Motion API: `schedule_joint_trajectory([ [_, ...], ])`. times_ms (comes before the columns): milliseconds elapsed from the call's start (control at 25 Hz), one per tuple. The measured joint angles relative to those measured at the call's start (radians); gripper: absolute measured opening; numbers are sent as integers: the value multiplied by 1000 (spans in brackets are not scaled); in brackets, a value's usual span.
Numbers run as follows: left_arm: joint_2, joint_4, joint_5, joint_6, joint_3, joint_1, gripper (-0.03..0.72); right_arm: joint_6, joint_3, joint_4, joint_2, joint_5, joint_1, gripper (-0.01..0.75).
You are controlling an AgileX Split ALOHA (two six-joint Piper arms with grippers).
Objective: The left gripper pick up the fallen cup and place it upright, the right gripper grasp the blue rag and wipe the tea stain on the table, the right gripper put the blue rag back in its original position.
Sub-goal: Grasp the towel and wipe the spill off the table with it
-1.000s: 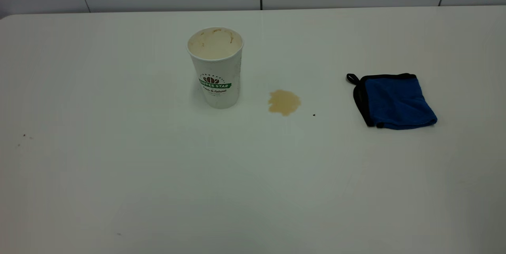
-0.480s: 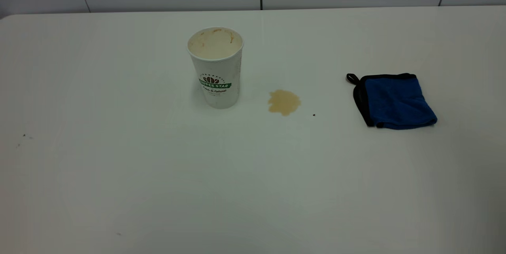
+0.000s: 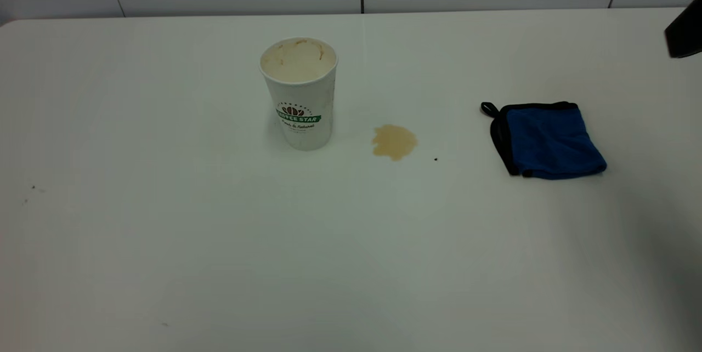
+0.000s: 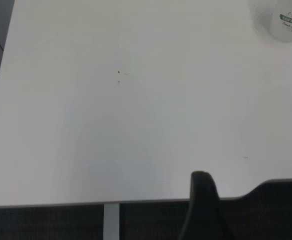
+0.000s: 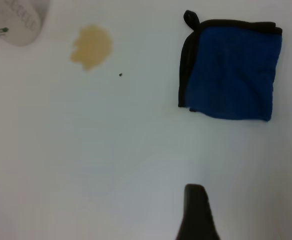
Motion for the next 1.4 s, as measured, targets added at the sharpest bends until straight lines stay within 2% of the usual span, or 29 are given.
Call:
schedule_joint_trajectory([
  [240, 0, 0, 0, 0, 0, 0, 541, -78, -216, 31, 409, -111, 0, 590],
  [440, 0, 0, 0, 0, 0, 0, 541, -103, -406, 31, 678, -134, -3, 590],
  [680, 0, 0, 0, 0, 0, 0, 541, -113, -624, 16, 905, -137, -4, 590],
  [840, 0, 0, 0, 0, 0, 0, 541, -114, -740, 9, 1009, -101, -4, 590],
  [1040, 0, 0, 0, -1, 0, 0, 541, -115, -791, 6, 1066, -69, 2, 579],
  [1120, 0, 0, 0, -1, 0, 0, 541, -115, -796, 4, 1073, -73, 11, 542],
  [1200, 0, 0, 0, -1, 0, 0, 541, -115, -797, 3, 1081, -98, 29, 468],
  [1400, 0, 0, 0, -1, 0, 0, 541, -142, -836, 3, 1113, -140, 99, 111],
])
